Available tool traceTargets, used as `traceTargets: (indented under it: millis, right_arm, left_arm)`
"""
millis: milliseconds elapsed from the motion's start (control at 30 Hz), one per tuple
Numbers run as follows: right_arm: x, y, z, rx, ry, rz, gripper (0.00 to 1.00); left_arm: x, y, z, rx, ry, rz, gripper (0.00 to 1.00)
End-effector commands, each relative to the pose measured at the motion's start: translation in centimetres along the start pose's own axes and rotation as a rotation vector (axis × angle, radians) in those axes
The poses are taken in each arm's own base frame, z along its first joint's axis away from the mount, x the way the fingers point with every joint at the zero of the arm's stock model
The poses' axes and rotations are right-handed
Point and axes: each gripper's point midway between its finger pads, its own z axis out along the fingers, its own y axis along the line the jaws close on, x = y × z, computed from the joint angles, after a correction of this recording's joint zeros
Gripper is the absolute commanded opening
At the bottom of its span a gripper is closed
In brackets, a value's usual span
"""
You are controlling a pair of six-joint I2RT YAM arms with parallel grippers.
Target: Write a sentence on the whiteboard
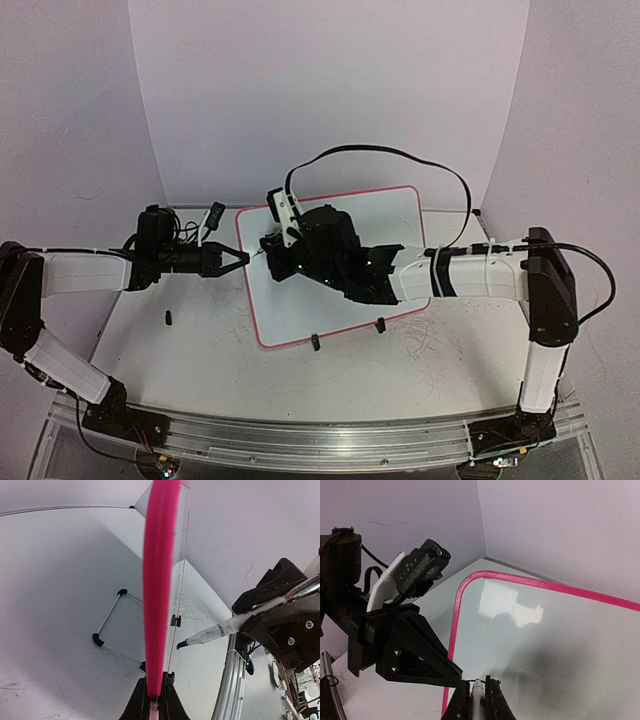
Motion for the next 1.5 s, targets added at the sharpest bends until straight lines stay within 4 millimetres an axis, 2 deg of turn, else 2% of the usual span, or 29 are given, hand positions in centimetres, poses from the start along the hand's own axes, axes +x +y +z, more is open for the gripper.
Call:
traceTargets:
  millis: [0, 533, 1467]
  right_arm:
    - [-1.6, -0.1, 0.5, 0.023, -0.037, 0.007, 0.0]
    - [-0.6, -0.5, 0.8, 0.048, -0.008, 0.007, 0.0]
    - [3.5, -0.6, -0.4, 0.037, 0.079, 0.058, 0.0]
  left_arm:
    - [-1.3, 0.5, -0.1, -0.026, -0.03, 0.033, 0.0]
    - [-1.3, 0.6, -0.1, -0.027, -0.029, 0.033, 0.0]
    - [-1.5, 0.5, -0.3, -0.029, -0.032, 0.035, 0.0]
